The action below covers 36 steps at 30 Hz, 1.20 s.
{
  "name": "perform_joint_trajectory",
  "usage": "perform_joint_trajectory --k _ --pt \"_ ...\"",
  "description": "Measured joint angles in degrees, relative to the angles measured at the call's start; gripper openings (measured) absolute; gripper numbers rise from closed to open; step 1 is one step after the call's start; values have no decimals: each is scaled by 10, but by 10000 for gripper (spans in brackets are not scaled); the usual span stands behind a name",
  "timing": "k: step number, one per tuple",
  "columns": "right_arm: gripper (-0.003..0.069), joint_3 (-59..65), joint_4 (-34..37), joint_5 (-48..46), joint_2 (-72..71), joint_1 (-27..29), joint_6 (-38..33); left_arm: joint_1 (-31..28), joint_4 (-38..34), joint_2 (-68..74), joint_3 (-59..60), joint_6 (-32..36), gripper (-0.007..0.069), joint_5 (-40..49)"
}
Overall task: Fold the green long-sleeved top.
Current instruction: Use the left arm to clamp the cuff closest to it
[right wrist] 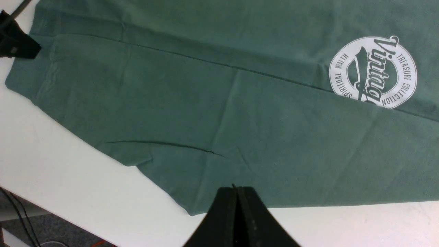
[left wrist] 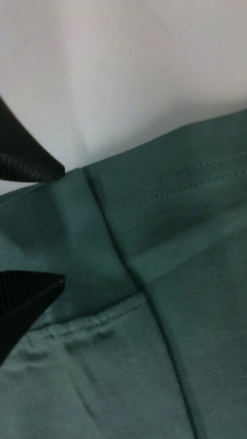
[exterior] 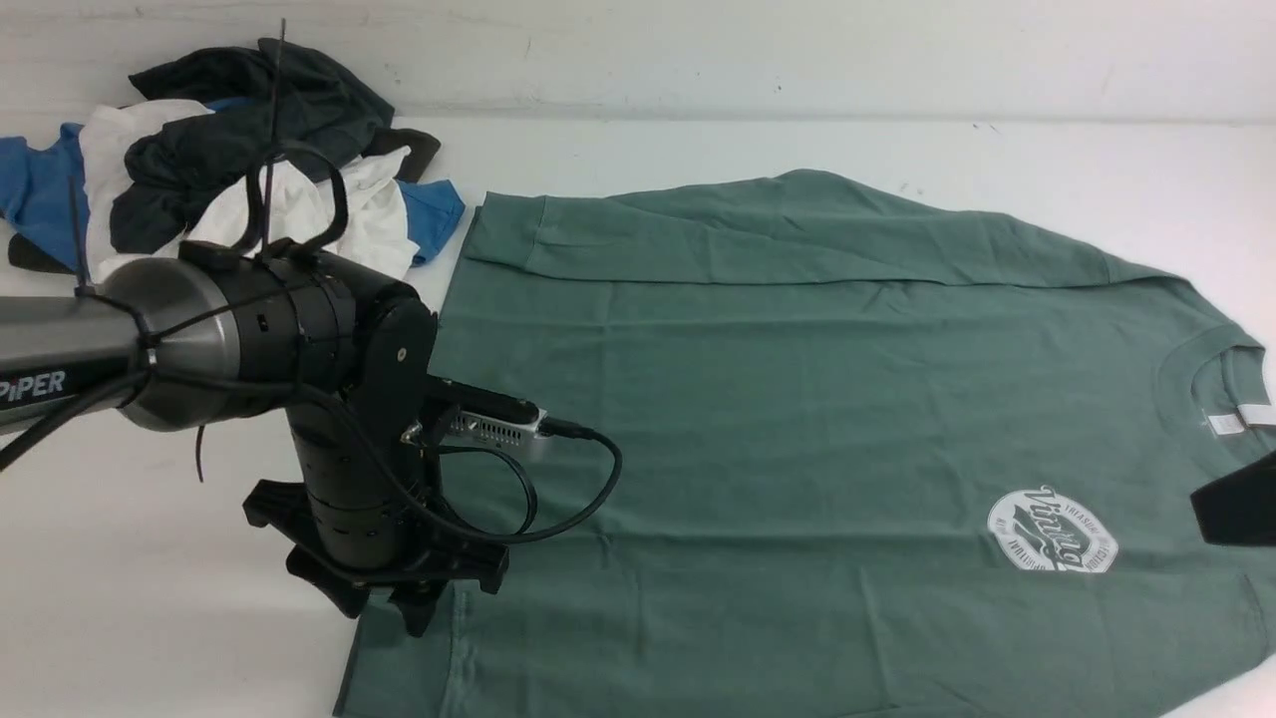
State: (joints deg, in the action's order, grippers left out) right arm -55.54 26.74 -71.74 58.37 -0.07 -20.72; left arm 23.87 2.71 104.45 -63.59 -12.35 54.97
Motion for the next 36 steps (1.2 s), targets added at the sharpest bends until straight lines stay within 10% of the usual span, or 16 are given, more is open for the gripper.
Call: perform_joint_trajectory --k 14,23,36 --pt "-15 0 0 0 0 0 -1 0 -1 23 -5 -15 326 0" --pt "-15 0 0 0 0 0 -2 2 -5 25 -5 -15 35 1" --pt "-15 0 5 0 0 0 -6 2 3 -21 -17 -15 16 52"
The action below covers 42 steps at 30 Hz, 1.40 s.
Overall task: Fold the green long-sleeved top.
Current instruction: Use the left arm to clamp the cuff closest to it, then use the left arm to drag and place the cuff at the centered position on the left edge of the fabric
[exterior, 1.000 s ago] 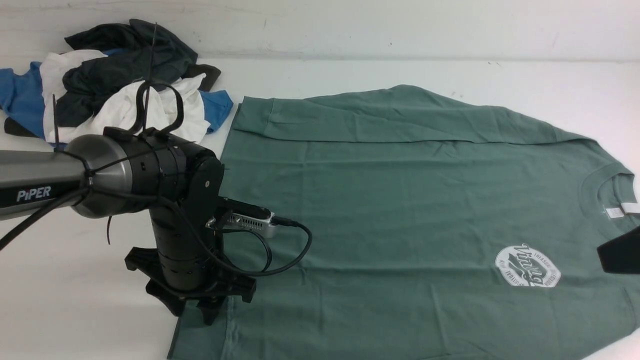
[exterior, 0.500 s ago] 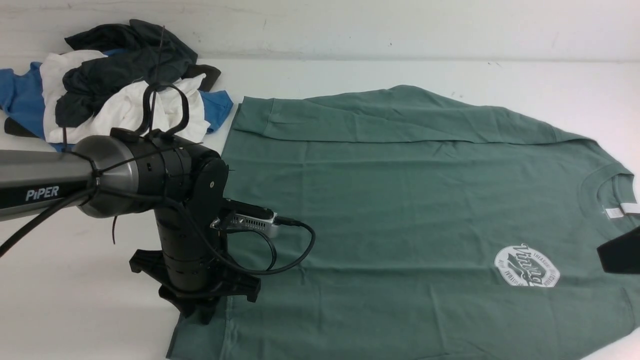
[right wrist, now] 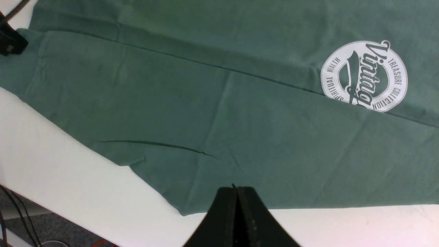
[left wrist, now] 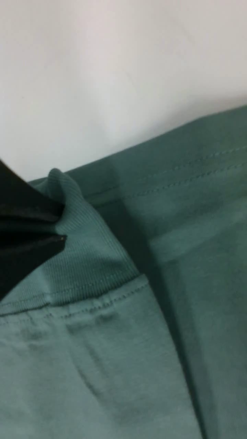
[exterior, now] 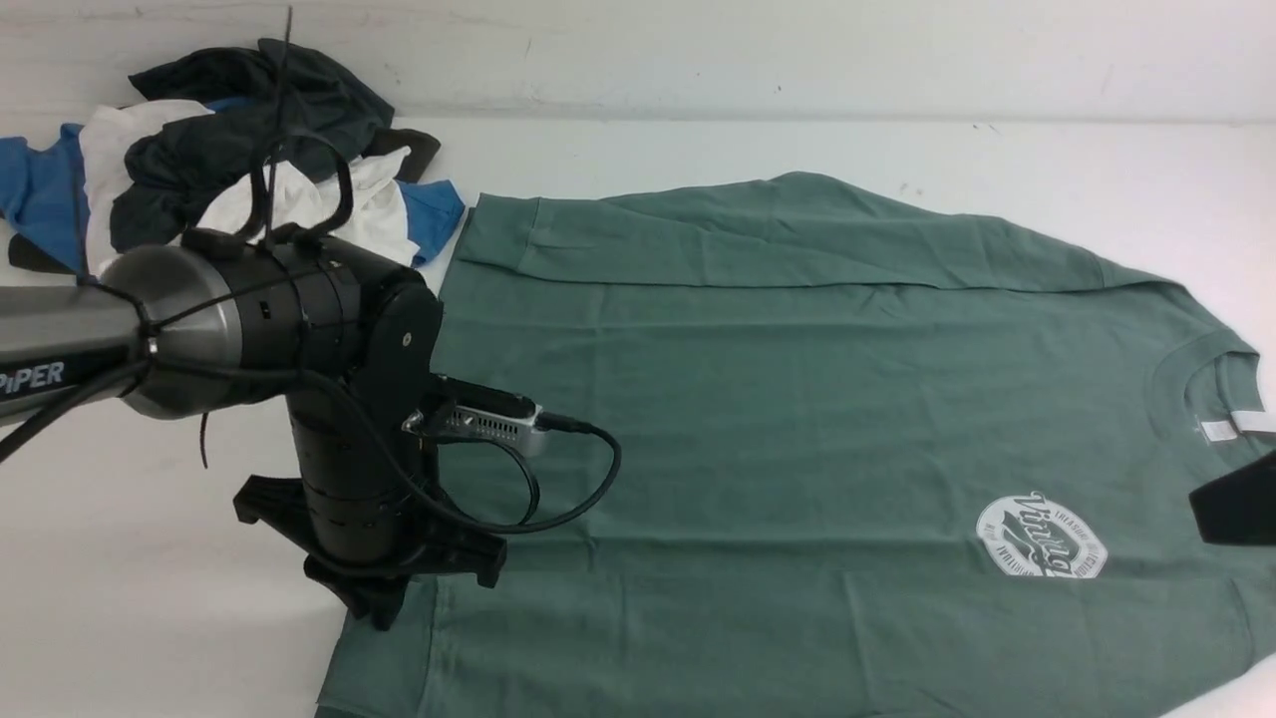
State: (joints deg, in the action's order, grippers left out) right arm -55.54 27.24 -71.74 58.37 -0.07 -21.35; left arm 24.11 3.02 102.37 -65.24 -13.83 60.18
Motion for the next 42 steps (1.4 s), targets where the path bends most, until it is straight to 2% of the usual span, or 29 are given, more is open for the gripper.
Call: perform_joint_trajectory --k 9,17,25,33,42 --pt "-15 0 11 0 0 0 -6 0 -1 -35 -9 20 16 14" --pt "-15 0 12 0 0 0 -7 0 10 -38 -129 29 16 -7" --pt "-15 0 14 0 0 0 -7 0 51 -25 -236 30 16 -46" --pt "-15 0 20 0 0 0 -7 0 123 46 -290 26 16 -65" --pt "-15 0 21 0 0 0 -7 -19 111 147 -405 22 16 -36"
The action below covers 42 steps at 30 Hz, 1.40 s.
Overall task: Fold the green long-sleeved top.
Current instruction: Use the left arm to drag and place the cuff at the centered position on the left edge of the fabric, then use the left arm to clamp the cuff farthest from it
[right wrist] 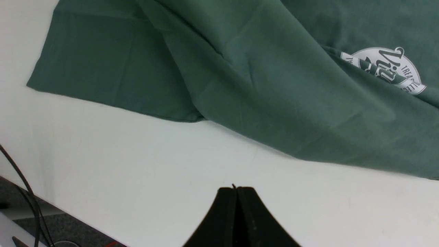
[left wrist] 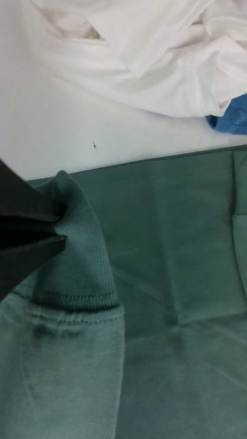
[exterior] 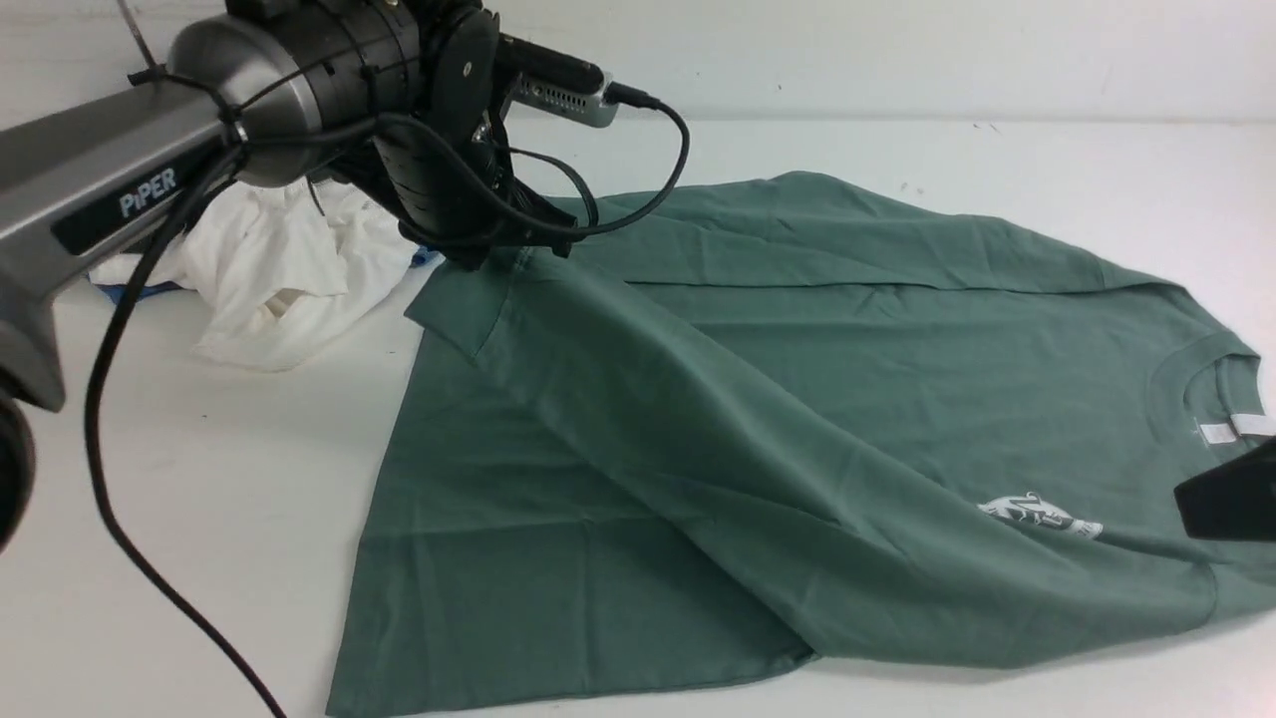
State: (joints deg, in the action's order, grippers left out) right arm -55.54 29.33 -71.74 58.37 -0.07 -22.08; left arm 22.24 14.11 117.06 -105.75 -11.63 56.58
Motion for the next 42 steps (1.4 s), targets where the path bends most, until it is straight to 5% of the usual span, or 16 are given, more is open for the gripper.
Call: perform_joint_trajectory --k 18,30,42 --pt "-15 0 3 0 0 0 0 -43 -10 145 -109 4 19 35" --pt "-15 0 3 0 0 0 0 -43 19 164 -147 4 233 95" --pt "-15 0 3 0 0 0 0 -65 -21 164 -297 -46 248 123"
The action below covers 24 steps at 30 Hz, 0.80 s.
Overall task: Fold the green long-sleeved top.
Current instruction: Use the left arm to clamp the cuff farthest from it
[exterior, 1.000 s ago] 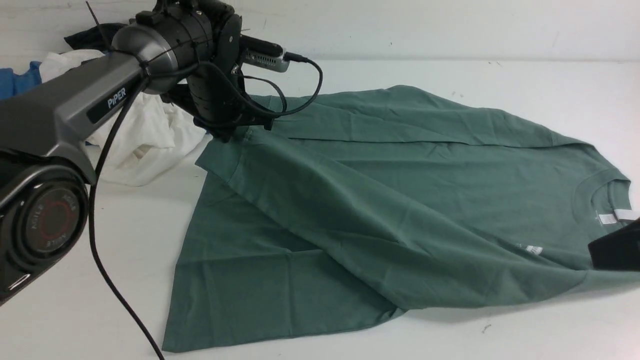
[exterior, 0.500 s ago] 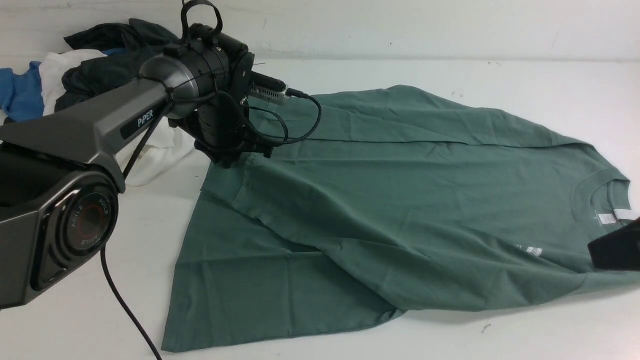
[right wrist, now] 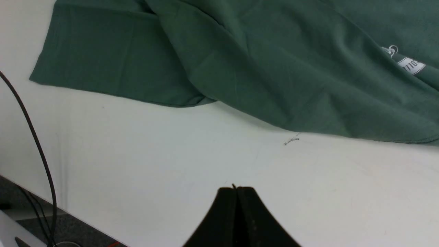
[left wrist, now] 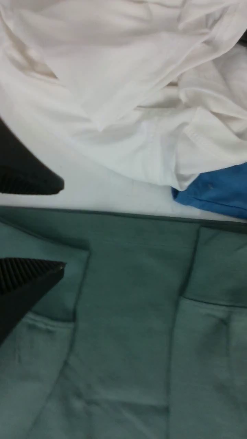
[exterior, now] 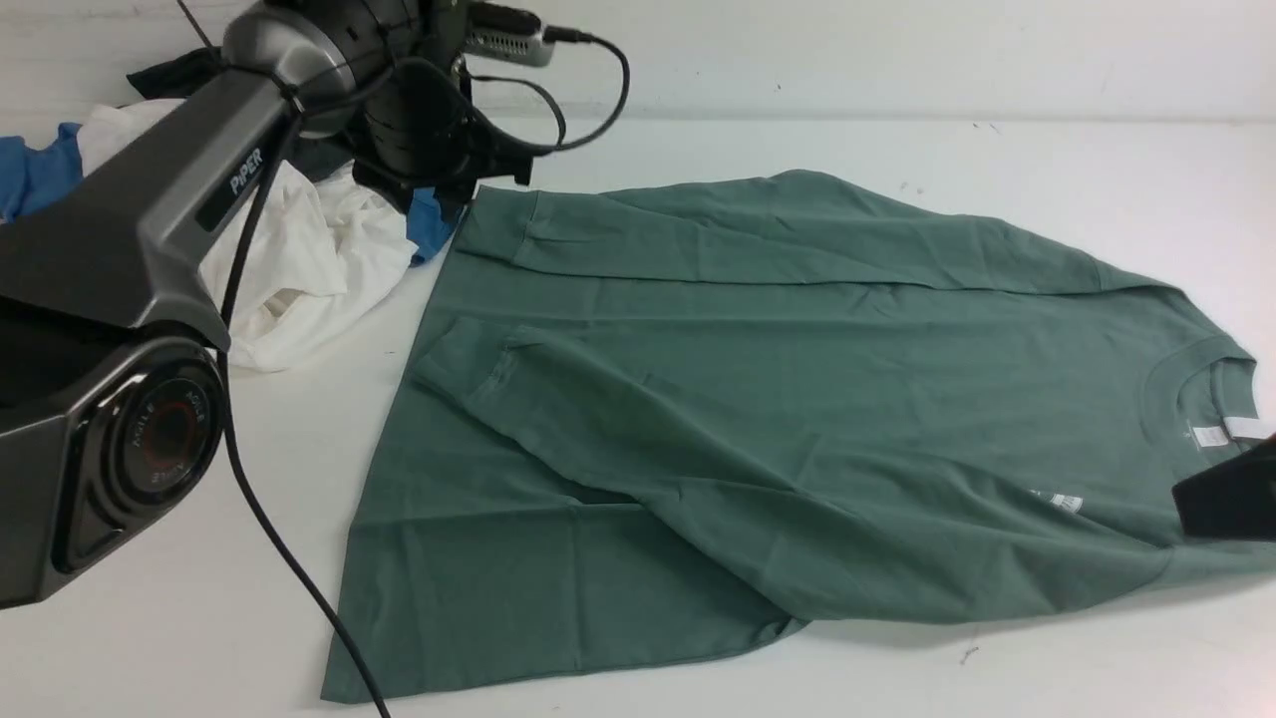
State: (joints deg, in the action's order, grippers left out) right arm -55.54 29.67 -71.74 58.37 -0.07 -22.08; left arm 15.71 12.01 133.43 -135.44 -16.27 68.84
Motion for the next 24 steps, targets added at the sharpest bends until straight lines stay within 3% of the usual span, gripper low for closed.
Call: perform_joint_trajectory --k 9,24 --pt "-15 0 2 0 0 0 -1 -58 -138 55 -5 -25 249 -177" --pt "-15 0 13 0 0 0 -2 -64 -162 172 -5 -24 250 -343"
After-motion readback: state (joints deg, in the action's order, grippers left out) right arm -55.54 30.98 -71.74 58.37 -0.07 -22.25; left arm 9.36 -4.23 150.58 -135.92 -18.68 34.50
